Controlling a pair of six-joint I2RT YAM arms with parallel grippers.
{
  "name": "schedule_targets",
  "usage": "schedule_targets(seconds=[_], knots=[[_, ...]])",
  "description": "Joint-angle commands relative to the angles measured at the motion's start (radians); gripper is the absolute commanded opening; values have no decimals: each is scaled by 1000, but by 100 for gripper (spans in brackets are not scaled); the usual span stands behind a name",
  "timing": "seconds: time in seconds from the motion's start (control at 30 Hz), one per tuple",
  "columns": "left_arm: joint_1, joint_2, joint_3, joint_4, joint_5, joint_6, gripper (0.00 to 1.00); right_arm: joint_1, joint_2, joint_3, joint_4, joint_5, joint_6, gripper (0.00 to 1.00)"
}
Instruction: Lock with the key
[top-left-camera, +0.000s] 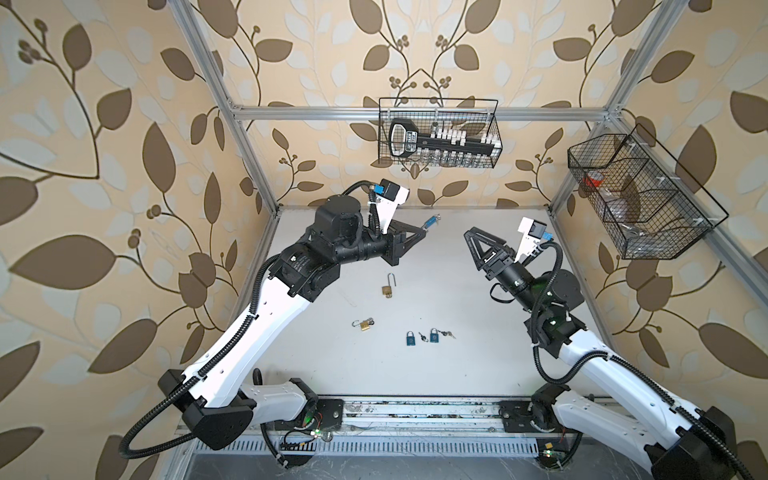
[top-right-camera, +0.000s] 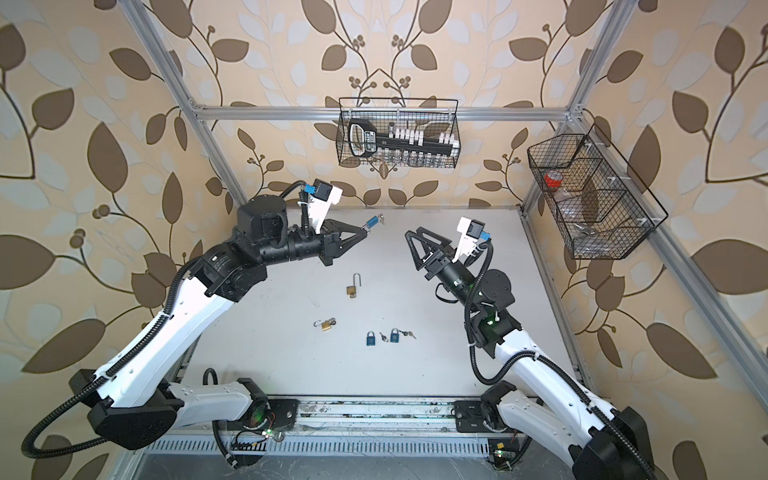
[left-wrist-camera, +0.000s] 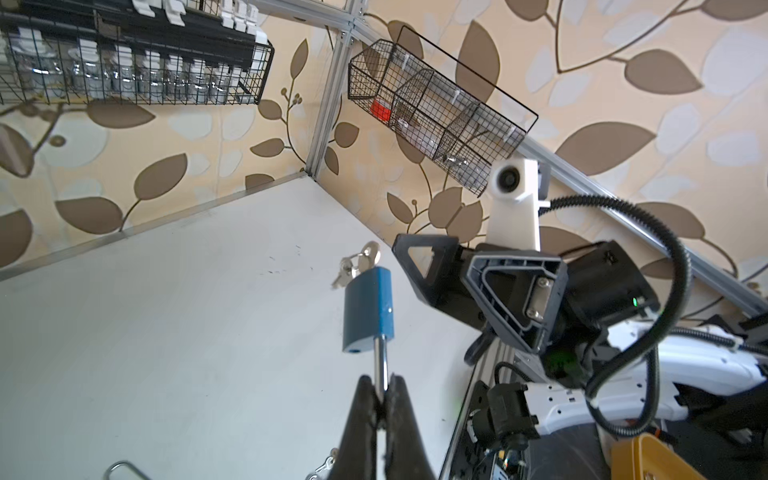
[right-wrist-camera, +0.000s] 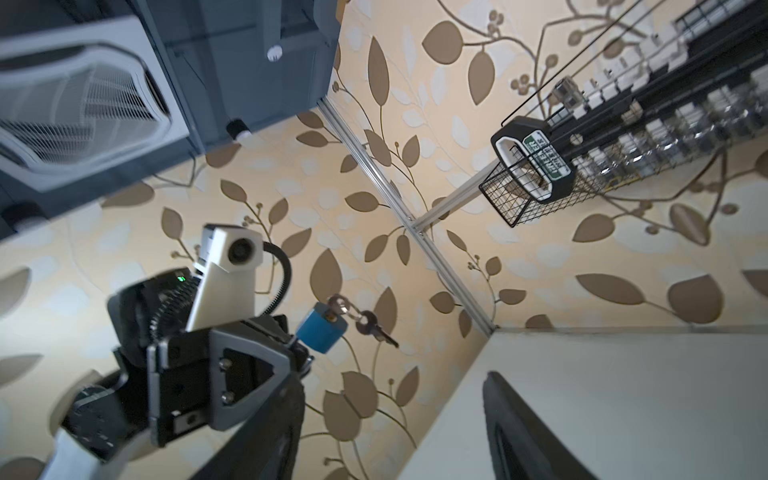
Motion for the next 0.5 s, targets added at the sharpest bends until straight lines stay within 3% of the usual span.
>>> schedule_targets(seconds=[0.0,0.1,0.27,0.37,0.47], knots=[[0,23,107,-173,151,209,0,-48,-2,142,-291,-288,-387,68],[0,41,149,-262,184,301,0,-113,40,256,-426,-531,-541,68],[4,60,190,-337,187,393,0,-186,118,364,-437,-827,-598,68],[7,72,211,-359,201,415,0,-185,172,429,-472,-925,-625,68],[6,87,227,-382,226,421,0,-146,204,482,-551,-923,-693,65]])
